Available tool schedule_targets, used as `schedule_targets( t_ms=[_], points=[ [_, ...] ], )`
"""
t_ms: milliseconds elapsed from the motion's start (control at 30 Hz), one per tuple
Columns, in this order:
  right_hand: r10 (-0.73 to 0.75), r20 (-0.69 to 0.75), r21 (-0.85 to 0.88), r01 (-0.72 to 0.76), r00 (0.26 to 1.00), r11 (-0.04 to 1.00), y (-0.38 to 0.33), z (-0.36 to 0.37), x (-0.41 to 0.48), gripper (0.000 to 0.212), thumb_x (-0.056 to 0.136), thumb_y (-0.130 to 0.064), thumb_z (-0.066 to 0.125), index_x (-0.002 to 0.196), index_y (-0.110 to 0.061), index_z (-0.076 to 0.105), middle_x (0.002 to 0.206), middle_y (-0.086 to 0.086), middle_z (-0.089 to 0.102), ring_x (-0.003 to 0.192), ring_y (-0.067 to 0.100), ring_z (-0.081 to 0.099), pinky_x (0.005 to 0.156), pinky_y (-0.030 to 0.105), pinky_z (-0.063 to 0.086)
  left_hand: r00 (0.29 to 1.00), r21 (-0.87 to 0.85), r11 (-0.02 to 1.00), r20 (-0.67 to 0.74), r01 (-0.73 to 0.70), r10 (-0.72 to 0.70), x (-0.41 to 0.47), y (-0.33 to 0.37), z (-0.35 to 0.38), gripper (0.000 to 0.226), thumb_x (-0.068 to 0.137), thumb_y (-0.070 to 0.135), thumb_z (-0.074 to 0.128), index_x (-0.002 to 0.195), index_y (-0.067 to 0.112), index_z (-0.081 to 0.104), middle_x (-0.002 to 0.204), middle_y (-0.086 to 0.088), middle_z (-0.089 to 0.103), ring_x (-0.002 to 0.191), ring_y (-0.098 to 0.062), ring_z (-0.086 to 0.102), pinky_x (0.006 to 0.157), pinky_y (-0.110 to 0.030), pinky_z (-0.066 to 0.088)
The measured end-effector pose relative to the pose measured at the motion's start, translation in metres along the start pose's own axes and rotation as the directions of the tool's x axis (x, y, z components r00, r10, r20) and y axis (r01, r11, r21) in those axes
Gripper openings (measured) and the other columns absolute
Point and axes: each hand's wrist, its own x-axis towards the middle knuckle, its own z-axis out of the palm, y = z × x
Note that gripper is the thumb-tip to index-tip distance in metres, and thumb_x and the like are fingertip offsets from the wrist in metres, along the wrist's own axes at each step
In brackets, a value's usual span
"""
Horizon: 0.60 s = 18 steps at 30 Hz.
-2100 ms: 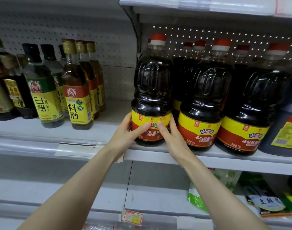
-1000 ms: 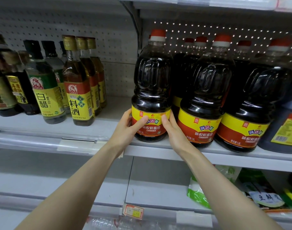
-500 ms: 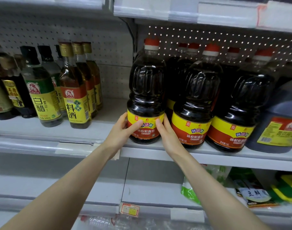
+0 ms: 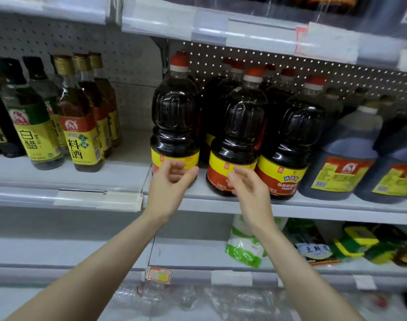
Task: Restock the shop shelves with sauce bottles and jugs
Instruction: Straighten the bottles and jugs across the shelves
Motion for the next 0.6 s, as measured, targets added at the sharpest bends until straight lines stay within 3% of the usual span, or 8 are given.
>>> schedule_targets(
  t_ms=[100, 200, 300, 367, 433, 500, 600],
  points=[
    [-0.015, -0.033, -0.010, 0.015, 0.999, 1.000, 0.004, -0.021, 0.003, 0.026, 0.092, -0.031, 0.060, 0.117, -0.024, 0.059, 0.106, -0.016, 0.063, 0.095, -0.009, 0.058, 0.080, 0.013, 0.046, 0.996, -0.004, 1.000, 0.086, 0.023, -0.022, -0.003, 0.001, 0.023, 0.036, 0.082, 0.030, 0.072, 0.111, 0.014, 0.058, 0.104, 0.000, 0.066, 0.096, -0.012, 0.064, 0.084, -0.024, 0.052],
    [-0.016, -0.039, -0.019, 0.015, 0.999, 1.000, 0.011, -0.035, 0.009, 0.033, 0.092, -0.031, 0.059, 0.124, -0.021, 0.055, 0.114, -0.012, 0.059, 0.099, -0.006, 0.055, 0.075, 0.004, 0.044, 0.991, 0.034, 0.998, 0.124, 0.053, -0.057, -0.003, -0.005, 0.040, 0.049, 0.082, 0.034, 0.071, 0.125, 0.021, 0.051, 0.121, 0.000, 0.060, 0.111, -0.012, 0.058, 0.094, -0.026, 0.047],
    [-0.022, 0.035, 0.029, 0.021, 0.999, 0.999, 0.020, -0.043, 0.018, 0.031, 0.094, -0.029, 0.059, 0.122, -0.036, 0.049, 0.115, -0.024, 0.054, 0.105, -0.006, 0.052, 0.076, 0.002, 0.043, 0.988, 0.023, 0.997, 0.135, 0.078, -0.080, -0.002, -0.008, 0.055, 0.071, 0.081, 0.039, 0.071, 0.142, 0.020, 0.040, 0.137, 0.001, 0.050, 0.126, -0.011, 0.048, 0.106, -0.034, 0.041],
    [-0.041, 0.113, 0.060, 0.034, 0.993, 0.998, 0.024, -0.044, 0.026, 0.037, 0.094, -0.032, 0.058, 0.128, -0.040, 0.046, 0.122, -0.028, 0.052, 0.115, -0.004, 0.050, 0.087, 0.009, 0.044, 0.986, -0.041, 0.997, 0.152, 0.071, -0.064, -0.003, -0.007, 0.065, 0.069, 0.083, 0.032, 0.070, 0.143, 0.022, 0.038, 0.134, 0.010, 0.050, 0.124, -0.001, 0.047, 0.104, -0.025, 0.040],
    [-0.077, 0.154, 0.072, 0.066, 0.985, 0.995, 0.032, -0.043, 0.033, 0.055, 0.092, -0.043, 0.059, 0.142, -0.036, 0.039, 0.138, -0.020, 0.050, 0.127, 0.002, 0.047, 0.103, 0.027, 0.043, 0.985, -0.095, 0.995, 0.171, 0.027, -0.010, -0.002, -0.007, 0.073, 0.051, 0.087, 0.023, 0.067, 0.132, 0.033, 0.045, 0.124, 0.021, 0.056, 0.111, 0.013, 0.053, 0.093, -0.011, 0.043],
    [-0.093, 0.158, 0.061, 0.085, 0.983, 0.995, 0.039, -0.041, 0.038, 0.070, 0.087, -0.055, 0.059, 0.148, -0.038, 0.029, 0.147, -0.016, 0.042, 0.135, 0.007, 0.041, 0.110, 0.041, 0.038, 0.983, -0.105, 0.994, 0.179, -0.018, 0.036, 0.001, -0.009, 0.079, 0.048, 0.089, 0.022, 0.065, 0.133, 0.031, 0.049, 0.121, 0.017, 0.062, 0.110, 0.009, 0.057, 0.090, -0.011, 0.047],
    [-0.097, 0.167, 0.064, 0.087, 0.981, 0.994, 0.049, -0.038, 0.042, 0.073, 0.087, -0.059, 0.055, 0.150, -0.043, 0.020, 0.152, -0.019, 0.034, 0.139, 0.005, 0.034, 0.114, 0.044, 0.033, 0.982, -0.122, 0.990, 0.167, -0.068, 0.088, 0.003, -0.013, 0.084, 0.050, 0.091, 0.021, 0.062, 0.139, 0.022, 0.048, 0.125, 0.009, 0.063, 0.114, -0.001, 0.059, 0.088, -0.014, 0.048]
  ],
)
